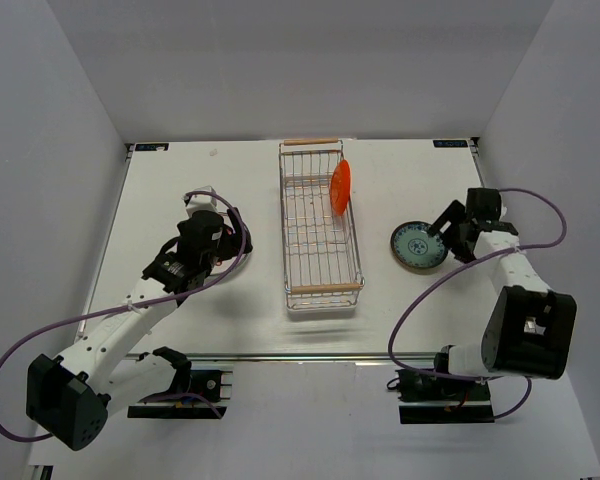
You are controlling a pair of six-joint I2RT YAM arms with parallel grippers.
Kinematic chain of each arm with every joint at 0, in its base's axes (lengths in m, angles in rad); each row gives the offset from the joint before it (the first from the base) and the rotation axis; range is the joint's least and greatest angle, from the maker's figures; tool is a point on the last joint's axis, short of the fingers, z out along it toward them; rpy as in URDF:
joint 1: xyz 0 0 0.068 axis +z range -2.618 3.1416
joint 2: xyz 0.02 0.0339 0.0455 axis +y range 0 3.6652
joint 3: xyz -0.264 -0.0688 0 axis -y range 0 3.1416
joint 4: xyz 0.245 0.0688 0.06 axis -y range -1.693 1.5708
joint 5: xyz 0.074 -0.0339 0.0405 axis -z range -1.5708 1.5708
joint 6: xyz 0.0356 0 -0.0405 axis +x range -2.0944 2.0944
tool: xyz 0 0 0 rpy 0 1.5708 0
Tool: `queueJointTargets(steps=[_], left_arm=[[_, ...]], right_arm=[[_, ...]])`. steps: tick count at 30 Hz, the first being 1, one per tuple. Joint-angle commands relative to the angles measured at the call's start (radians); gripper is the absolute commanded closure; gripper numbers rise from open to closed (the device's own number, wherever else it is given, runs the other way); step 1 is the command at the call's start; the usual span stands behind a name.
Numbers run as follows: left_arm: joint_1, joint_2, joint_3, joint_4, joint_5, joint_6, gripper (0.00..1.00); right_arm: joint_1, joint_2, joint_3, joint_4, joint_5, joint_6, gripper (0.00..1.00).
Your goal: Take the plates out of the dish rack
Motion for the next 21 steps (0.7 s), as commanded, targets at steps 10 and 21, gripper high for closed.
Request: queueJointTargets(steps=[10, 21], left_arm=[[-0.004, -0.045, -0.003, 0.017, 0.0, 0.008, 0.02], [-0.004, -0.045, -0.009, 0.02, 0.009, 0.008, 0.02]], right_arm=[[0.243, 0.004, 0.385, 0.008, -0.174, -0.146, 0.11], [0.426, 0.359, 0.714, 0.009, -0.328, -0.175, 0.18]])
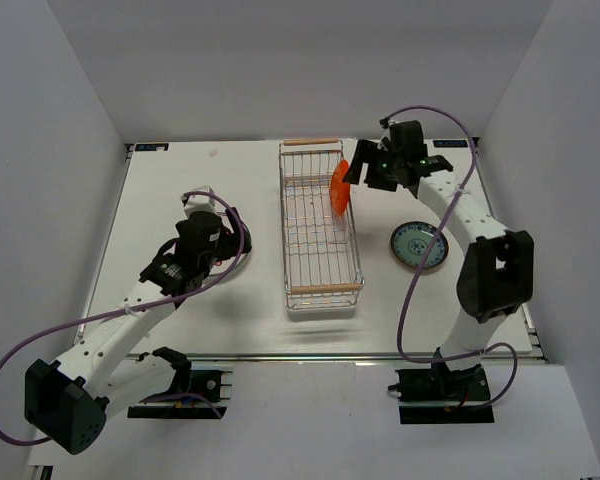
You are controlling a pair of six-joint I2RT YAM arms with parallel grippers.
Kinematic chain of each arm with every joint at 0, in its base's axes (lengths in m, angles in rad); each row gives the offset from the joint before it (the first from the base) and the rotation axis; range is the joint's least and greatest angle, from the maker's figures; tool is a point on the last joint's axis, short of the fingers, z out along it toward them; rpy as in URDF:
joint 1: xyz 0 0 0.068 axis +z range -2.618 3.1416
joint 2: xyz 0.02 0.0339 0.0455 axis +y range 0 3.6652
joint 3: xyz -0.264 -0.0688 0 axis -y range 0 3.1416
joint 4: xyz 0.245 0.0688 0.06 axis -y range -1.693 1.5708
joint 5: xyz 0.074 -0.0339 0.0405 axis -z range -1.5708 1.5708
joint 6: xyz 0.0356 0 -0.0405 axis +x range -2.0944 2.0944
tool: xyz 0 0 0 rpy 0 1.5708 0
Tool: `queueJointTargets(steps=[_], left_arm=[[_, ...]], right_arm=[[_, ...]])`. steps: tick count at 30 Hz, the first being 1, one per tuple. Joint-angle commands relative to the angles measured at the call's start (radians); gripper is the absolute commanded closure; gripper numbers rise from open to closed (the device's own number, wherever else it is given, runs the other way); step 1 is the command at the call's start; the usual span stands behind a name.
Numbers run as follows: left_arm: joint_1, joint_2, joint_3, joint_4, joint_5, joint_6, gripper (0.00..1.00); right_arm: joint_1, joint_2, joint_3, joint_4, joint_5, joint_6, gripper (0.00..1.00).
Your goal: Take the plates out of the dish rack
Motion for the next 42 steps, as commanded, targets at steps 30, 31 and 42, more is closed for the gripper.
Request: queueJointTargets(steps=[30, 31, 42], left_arm=[[-0.004, -0.017, -0.021, 0.034, 0.056, 0.001, 0.02], [-0.004, -0.02, -0.021, 0.032, 0.056, 0.001, 0.02], [-0.004, -0.035, -0.024, 0.034, 0.05, 0.001, 0.02]], right_arm=[[0.062, 0.176, 0.188, 0.026, -0.081, 0.05, 0.89], [0.065, 0.178, 0.189, 0.024, -0.084, 0.052, 0.92], [0.062, 0.136, 0.244, 0.023, -0.202, 0.026, 1.0]])
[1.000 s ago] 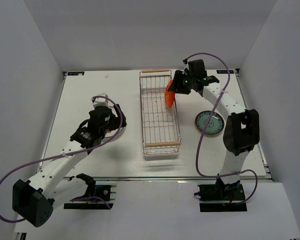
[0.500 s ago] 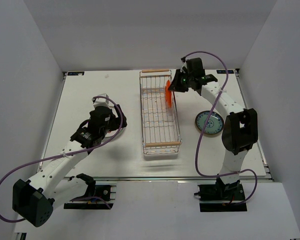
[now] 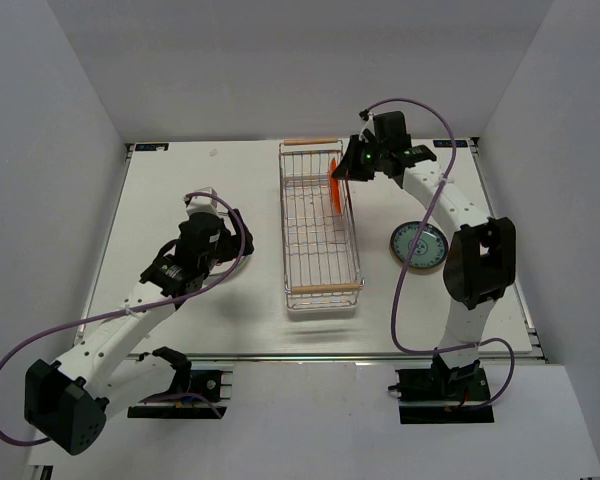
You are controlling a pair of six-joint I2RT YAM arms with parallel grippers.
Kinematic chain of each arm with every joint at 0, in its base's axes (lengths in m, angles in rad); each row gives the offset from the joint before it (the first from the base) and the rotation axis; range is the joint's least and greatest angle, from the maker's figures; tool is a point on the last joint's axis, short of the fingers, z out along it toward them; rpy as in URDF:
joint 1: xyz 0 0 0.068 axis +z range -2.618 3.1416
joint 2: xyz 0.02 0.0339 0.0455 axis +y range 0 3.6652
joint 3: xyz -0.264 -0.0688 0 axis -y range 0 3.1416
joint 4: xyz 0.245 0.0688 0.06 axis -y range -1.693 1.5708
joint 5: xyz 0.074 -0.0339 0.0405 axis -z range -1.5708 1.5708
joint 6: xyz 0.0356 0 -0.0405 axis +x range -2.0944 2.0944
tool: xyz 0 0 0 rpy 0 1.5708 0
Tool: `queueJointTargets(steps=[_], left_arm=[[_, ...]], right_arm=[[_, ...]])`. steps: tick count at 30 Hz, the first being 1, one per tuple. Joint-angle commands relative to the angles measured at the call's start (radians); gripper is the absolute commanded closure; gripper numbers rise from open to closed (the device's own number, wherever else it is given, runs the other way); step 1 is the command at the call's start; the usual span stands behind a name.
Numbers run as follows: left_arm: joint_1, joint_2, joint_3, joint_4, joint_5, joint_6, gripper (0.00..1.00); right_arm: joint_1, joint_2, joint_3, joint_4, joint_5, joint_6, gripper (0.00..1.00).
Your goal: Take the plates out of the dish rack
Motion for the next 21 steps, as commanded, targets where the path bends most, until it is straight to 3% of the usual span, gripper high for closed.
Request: queueJointTargets(steps=[1, 13, 17, 21], left_arm=[[-0.004, -0.032, -0.006, 0.011, -0.001, 0.001, 0.02], [-0.004, -0.029, -0.006, 0.011, -0.014, 0.001, 0.02], [-0.004, -0.03, 0.003, -0.011, -0.037, 0.0, 0.02], [-0.004, -0.039, 0.003, -0.014, -0.059, -0.005, 0.02]], right_arm=[[-0.001, -0.054, 0.075, 0.015, -0.048, -0.025, 1.0], [-0.014, -0.264, 0.083, -0.013, -0.109, -0.071, 1.0], [-0.017, -0.362, 0.037, -0.086, 0.035, -0.111, 1.0], [-0.026, -0.465, -0.061, -0.155, 0.311, -0.134, 1.0]])
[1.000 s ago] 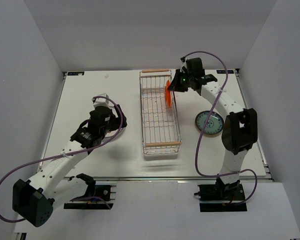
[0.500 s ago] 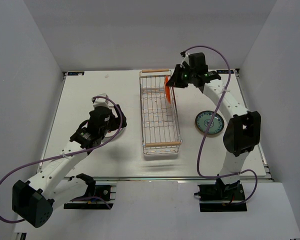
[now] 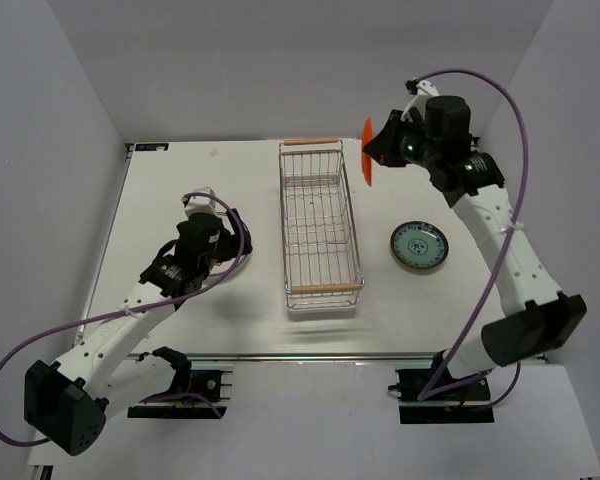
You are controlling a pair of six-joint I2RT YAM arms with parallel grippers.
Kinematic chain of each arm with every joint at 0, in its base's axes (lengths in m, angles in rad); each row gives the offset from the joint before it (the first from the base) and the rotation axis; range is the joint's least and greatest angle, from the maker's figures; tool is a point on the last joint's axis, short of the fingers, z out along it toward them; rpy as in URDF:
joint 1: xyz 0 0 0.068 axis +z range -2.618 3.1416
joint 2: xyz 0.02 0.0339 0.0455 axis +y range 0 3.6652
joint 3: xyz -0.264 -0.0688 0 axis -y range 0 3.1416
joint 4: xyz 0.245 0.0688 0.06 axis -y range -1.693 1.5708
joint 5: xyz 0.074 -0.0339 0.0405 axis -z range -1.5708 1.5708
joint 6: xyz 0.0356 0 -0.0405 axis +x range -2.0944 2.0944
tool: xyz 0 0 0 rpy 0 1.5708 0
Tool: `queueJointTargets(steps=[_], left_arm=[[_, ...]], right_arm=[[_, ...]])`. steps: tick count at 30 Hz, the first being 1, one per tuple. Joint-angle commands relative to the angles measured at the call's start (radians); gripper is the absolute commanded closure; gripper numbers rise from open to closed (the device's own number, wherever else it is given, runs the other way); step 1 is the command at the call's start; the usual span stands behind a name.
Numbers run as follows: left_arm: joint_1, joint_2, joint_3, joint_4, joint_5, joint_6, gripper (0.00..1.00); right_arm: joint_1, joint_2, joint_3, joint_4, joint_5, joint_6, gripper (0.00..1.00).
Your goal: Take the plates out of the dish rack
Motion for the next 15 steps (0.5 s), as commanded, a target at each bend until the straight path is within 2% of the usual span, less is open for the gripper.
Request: queueJointTargets(steps=[1, 5, 8, 15], left_arm=[[-0.004, -0.034, 0.003, -0.01, -0.036, -0.006, 0.02], [-0.004, -0.033, 0.004, -0.016, -0.051, -0.011, 0.02], [-0.004, -0.022, 0.009, -0.022, -0.051, -0.012, 0.02], [-0.004, -0.011, 0.012, -0.023, -0.056, -0.014, 0.02]], right_arm=[[-0.014, -0.076, -0.102, -0.076, 0.292, -0.044, 1.0], [-0.034, -0.107, -0.215, -0.12, 0.528, -0.01, 1.0], [-0.039, -0.083, -0.274, -0.162, 0.63, 0.016, 1.0], [-0.06, 0.051, -0.333, -0.193, 0.645, 0.057, 1.0]])
